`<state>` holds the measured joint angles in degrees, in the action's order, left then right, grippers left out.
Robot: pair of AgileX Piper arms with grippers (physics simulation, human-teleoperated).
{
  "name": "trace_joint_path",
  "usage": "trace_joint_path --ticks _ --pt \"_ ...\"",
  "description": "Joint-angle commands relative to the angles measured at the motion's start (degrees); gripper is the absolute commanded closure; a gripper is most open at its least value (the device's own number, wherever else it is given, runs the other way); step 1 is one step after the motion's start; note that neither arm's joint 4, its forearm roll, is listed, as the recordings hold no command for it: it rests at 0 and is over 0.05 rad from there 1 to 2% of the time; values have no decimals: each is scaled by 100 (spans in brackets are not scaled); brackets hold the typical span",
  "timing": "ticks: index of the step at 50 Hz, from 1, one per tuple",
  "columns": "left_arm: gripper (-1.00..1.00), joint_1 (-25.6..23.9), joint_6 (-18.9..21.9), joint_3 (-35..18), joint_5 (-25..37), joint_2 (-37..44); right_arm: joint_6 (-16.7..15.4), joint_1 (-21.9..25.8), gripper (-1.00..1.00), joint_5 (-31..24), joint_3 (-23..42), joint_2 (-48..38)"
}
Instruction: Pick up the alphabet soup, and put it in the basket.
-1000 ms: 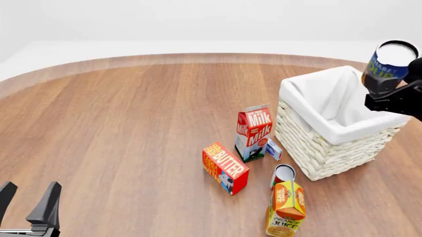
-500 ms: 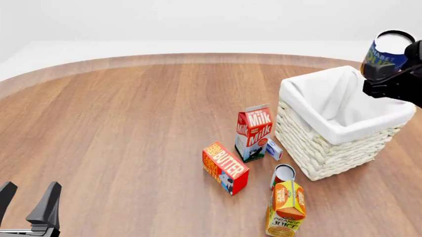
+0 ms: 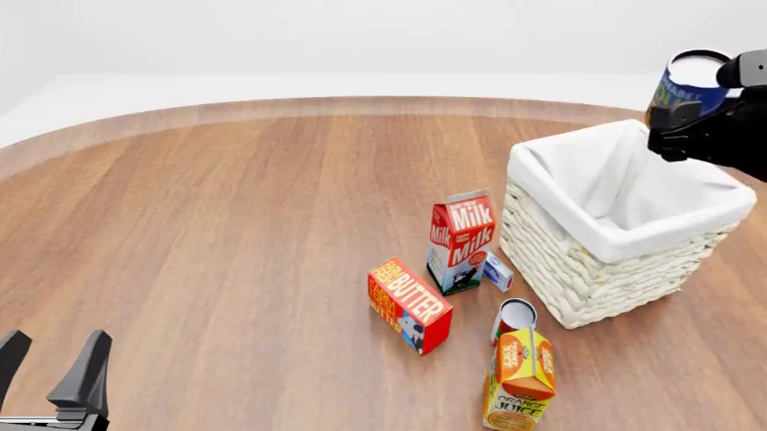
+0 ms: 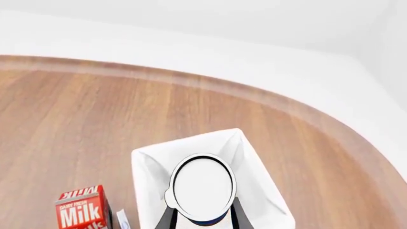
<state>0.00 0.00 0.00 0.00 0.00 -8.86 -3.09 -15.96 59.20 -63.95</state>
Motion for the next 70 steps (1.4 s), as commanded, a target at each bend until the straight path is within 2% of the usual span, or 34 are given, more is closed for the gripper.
trace_joint_path --ticks 1,27,38,51,70 --pt "-100 0 0 0 0 0 103 20 100 -109 354 -294" --pt "-100 0 0 0 0 0 185 -197 100 -520 784 -890" --pt "-100 0 0 0 0 0 100 -256 100 -736 986 -1051" --pt "-100 0 0 0 0 0 -148 -252 100 -1170 1395 -1444" --pt "-100 0 0 0 0 0 -236 -247 100 -1381 1471 -1695"
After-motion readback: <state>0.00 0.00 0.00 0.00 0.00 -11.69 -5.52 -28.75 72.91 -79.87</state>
